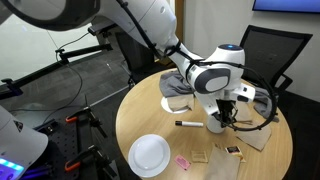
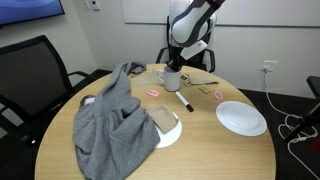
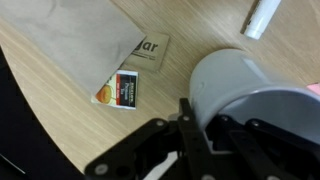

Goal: Move the mug to the right, pick the pen and put it in the mug

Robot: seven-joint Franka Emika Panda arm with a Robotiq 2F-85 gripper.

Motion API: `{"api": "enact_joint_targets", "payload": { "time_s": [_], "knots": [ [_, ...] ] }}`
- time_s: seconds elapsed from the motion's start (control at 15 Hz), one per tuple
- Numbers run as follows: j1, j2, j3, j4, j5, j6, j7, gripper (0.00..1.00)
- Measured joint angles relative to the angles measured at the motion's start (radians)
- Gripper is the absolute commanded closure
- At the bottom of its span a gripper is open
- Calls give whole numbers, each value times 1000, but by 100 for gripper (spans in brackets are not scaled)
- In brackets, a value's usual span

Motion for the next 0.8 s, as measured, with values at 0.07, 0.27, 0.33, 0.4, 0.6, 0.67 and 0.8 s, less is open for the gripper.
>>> {"api": "enact_joint_targets", "payload": {
  "time_s": [0.07, 0.27, 0.33, 0.4, 0.6, 0.67, 0.8],
  "knots": [
    [-1, 0, 0, 4, 0, 0, 0, 42],
    [-3, -1, 1, 16, 0, 0, 0, 20],
    [-4, -2, 2, 17, 0, 1, 0, 11],
    [-5, -4, 3, 17, 0, 1, 0, 5],
    [-7, -22, 7, 8, 0, 1, -3, 0],
    [-8, -33, 10, -1, 0, 1, -5, 0],
    [-11, -66, 16, -30, 0, 1, -8, 0]
  ]
}}
